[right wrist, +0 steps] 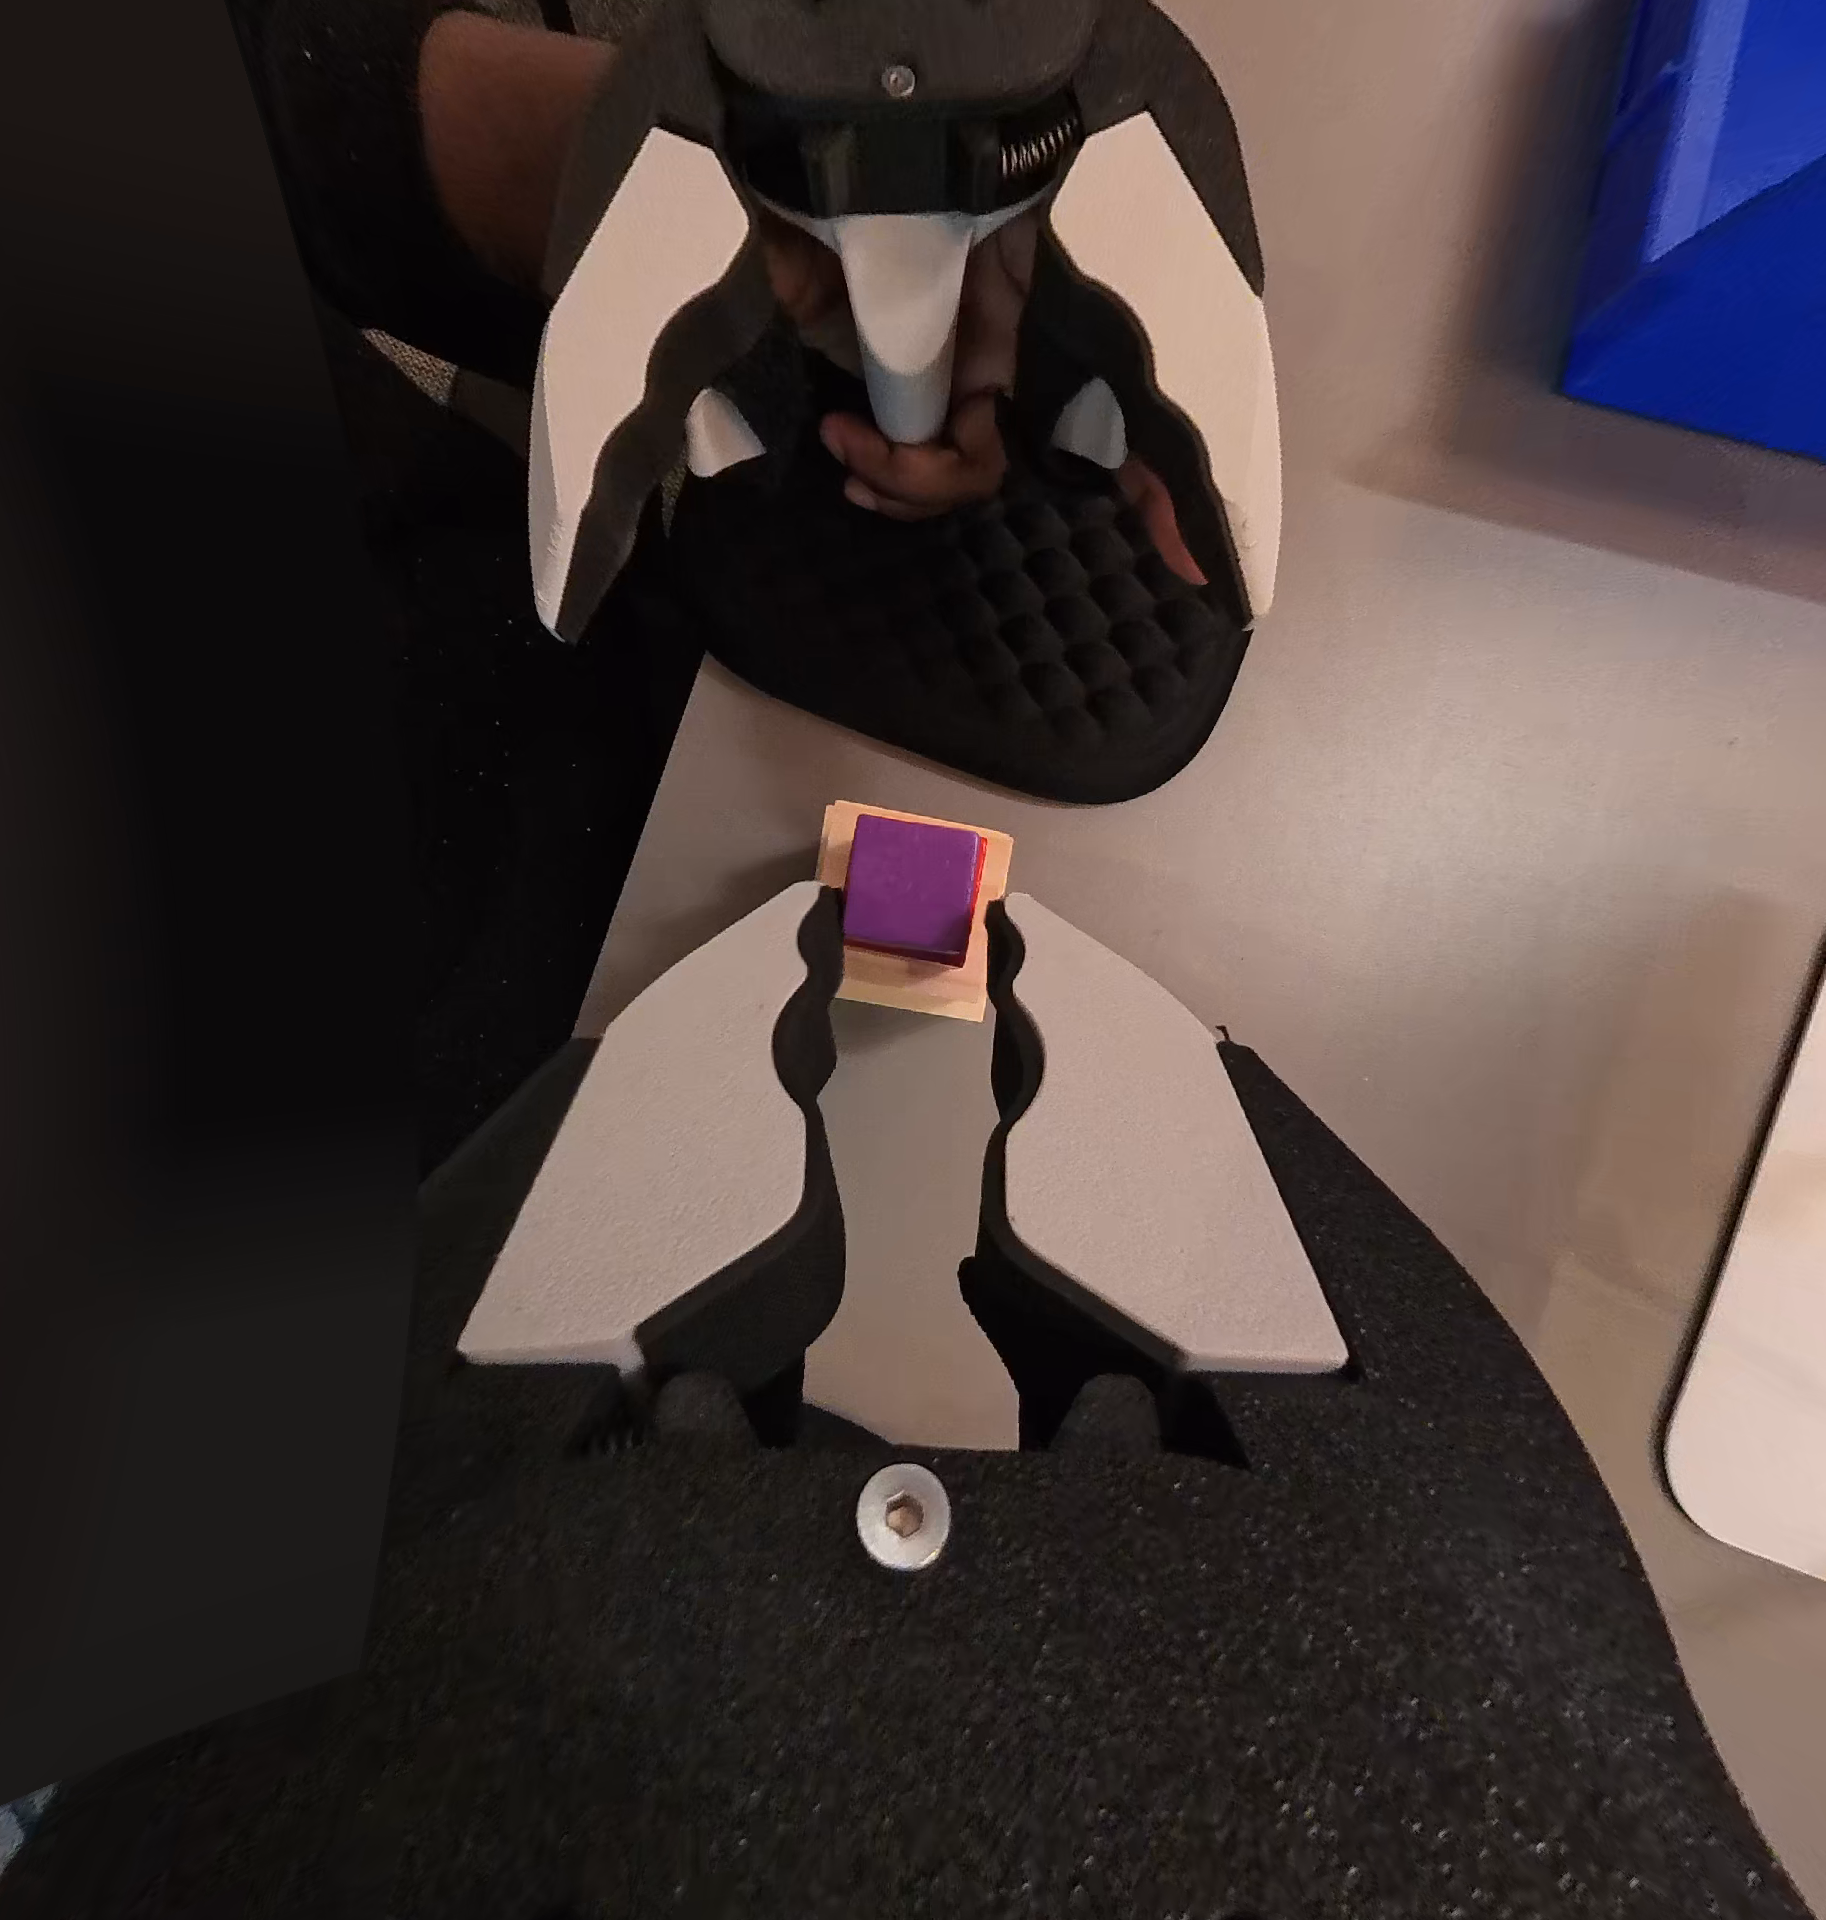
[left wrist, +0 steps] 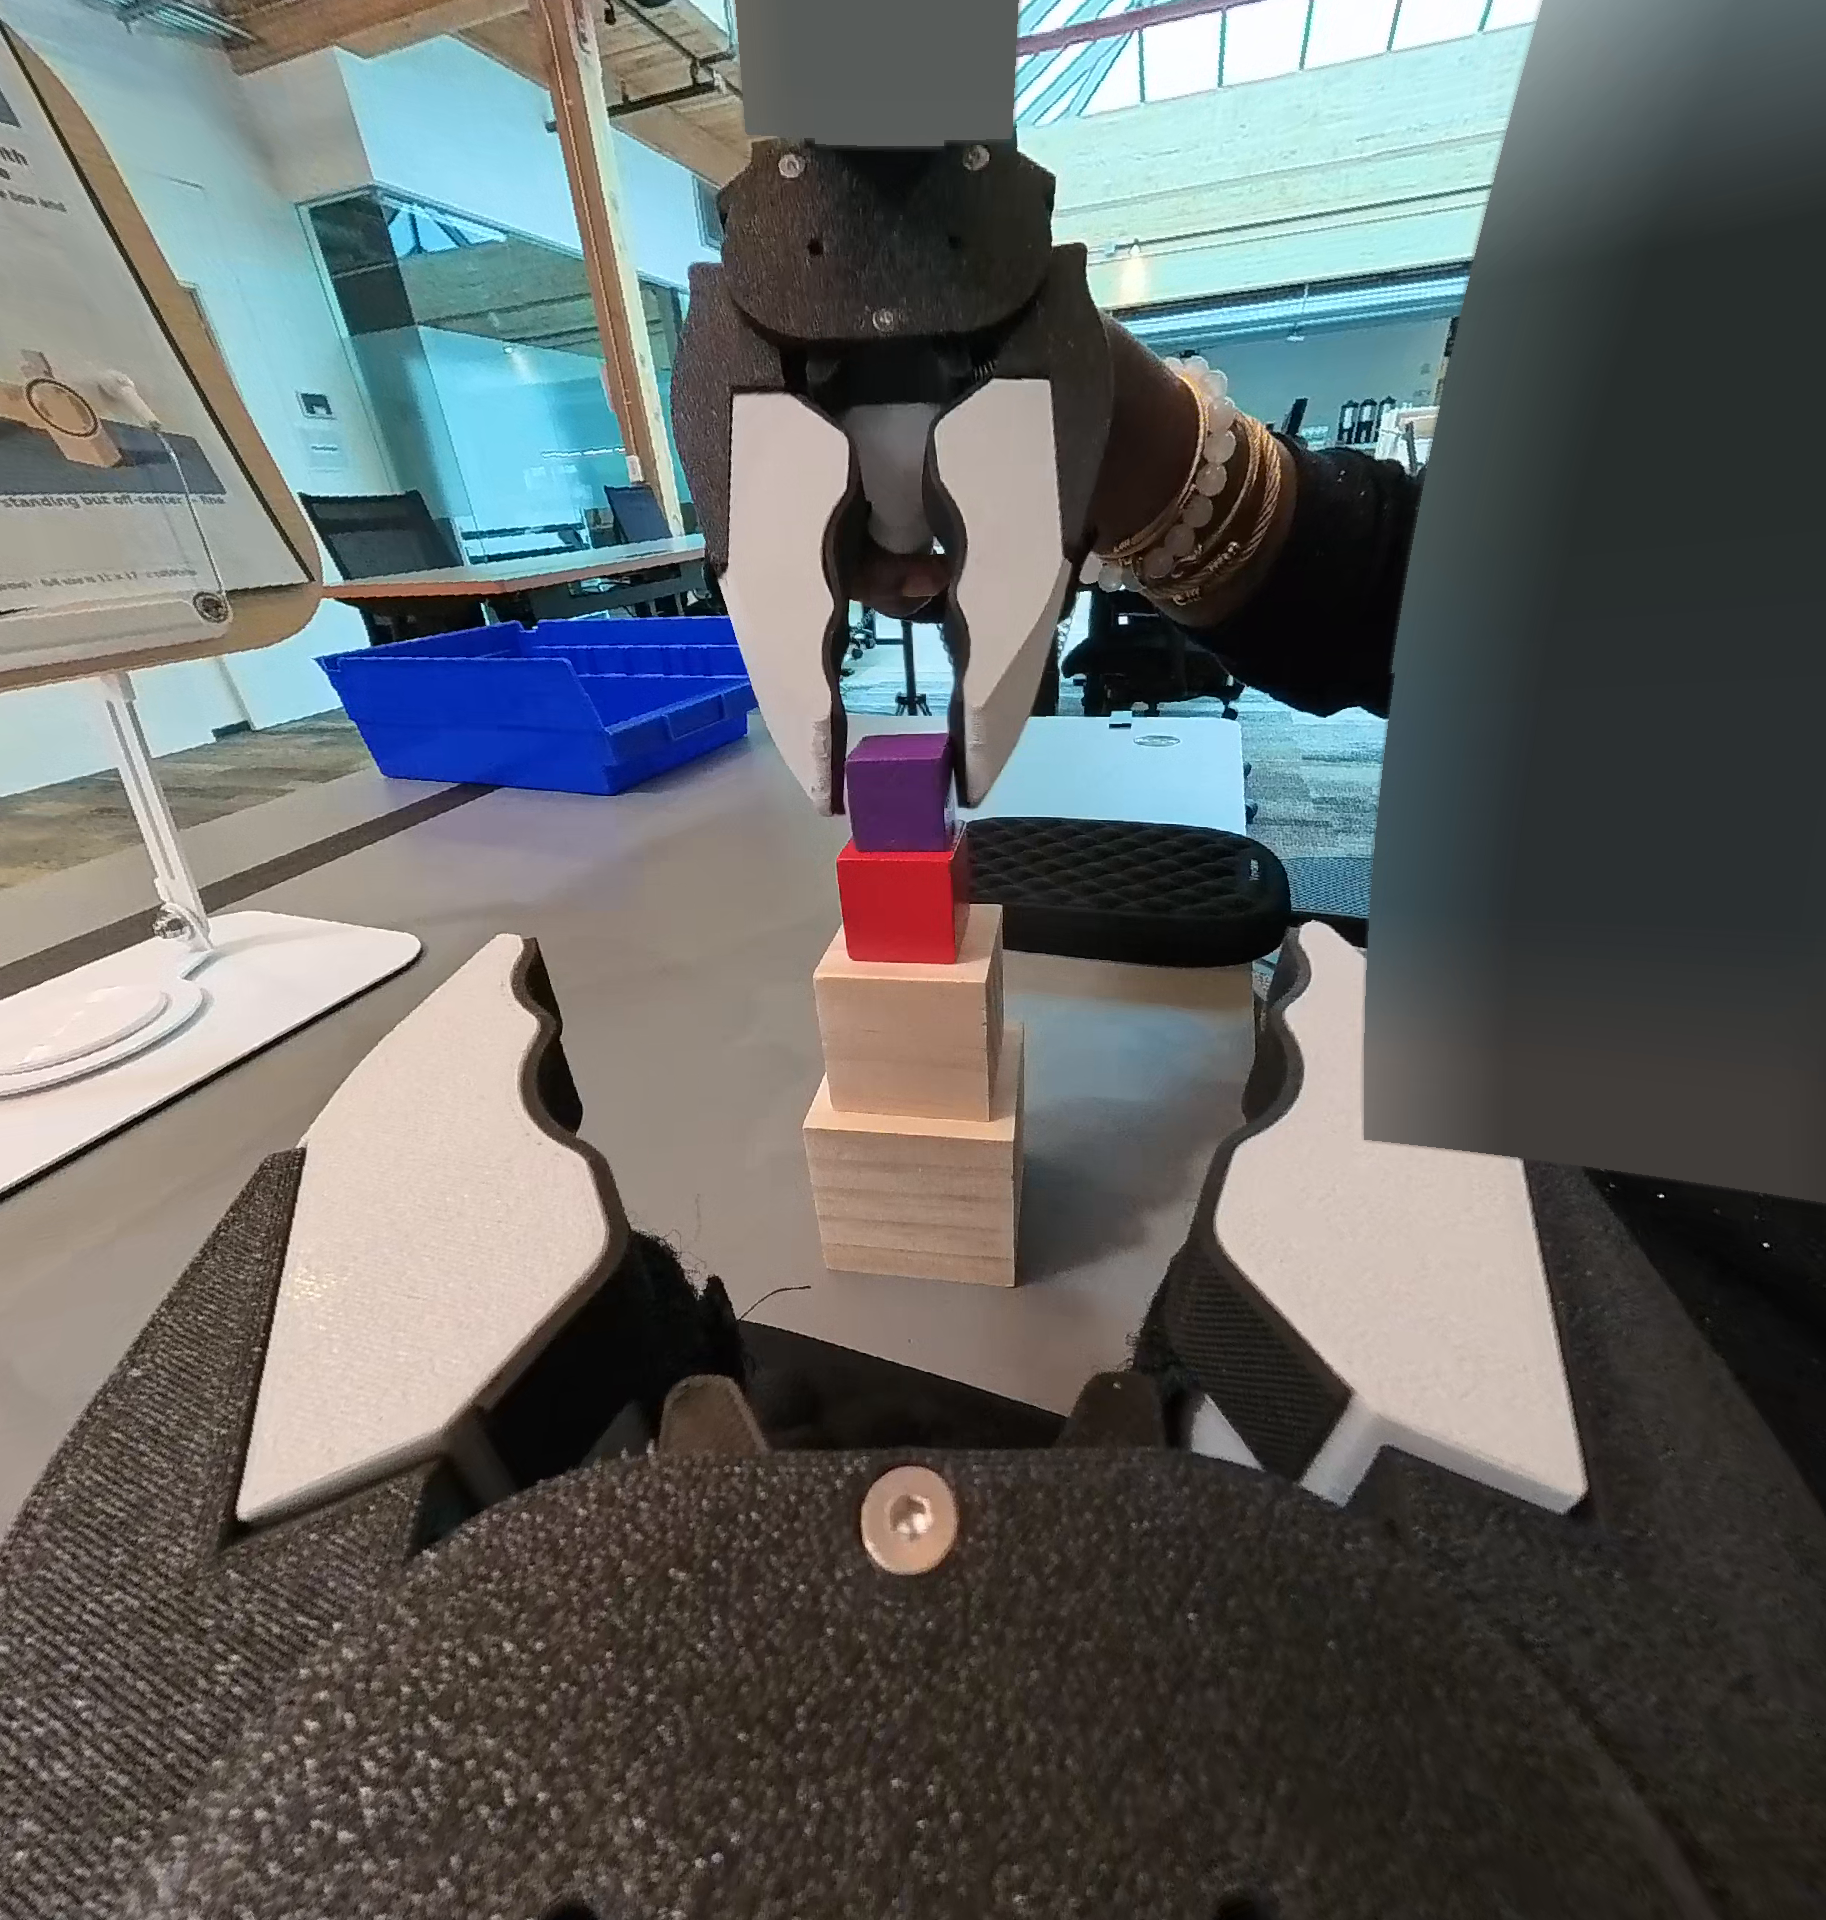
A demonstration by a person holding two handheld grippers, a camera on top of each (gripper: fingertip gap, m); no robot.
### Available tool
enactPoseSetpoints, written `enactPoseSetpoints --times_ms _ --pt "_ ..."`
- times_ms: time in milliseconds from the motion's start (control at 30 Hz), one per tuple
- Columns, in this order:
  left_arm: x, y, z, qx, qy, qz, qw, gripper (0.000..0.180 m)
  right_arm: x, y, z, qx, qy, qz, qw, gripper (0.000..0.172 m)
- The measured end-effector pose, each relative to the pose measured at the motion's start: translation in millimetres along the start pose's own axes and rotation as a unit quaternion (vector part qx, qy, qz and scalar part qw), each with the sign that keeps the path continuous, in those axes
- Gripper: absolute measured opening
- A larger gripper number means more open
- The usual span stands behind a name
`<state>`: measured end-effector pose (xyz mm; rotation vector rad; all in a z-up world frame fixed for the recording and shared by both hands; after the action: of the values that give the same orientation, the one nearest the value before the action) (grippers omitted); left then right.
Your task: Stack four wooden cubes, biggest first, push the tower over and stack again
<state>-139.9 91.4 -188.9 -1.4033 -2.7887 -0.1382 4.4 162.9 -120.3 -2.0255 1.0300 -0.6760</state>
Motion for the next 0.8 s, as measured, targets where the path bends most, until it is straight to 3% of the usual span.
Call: enactPoseSetpoints --times_ms 400,533,667,800 --pt "0 0 0 -0.001 -0.001 0.000 1.000 0.126 1 1 -2 -0.005 0.003 0.000 1.000 0.025" --pt "0 0 0 0.000 -0.001 -0.001 1.000 0.126 1 -2 -4 -0.021 0.004 0.007 1.000 0.033" --pt "0 0 0 -0.001 -0.003 -0.002 1.000 0.126 3 -12 -6 -0.061 0.000 0.044 0.997 0.063" --pt "0 1 0 0.000 -0.004 -0.002 1.000 0.125 8 -26 -3 -0.160 -0.009 0.138 0.977 0.125"
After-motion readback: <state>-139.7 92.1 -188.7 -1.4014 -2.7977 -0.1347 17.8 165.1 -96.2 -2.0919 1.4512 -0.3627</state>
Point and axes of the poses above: each gripper's, where its closed fingertips meet, y out along the fingers, z out of its underside, x = y × z across the jaws, the point moved 8 cm from there along -y, back along the fingers, and after that the axes turned 10 degrees about -z, right-handed, at the moved point
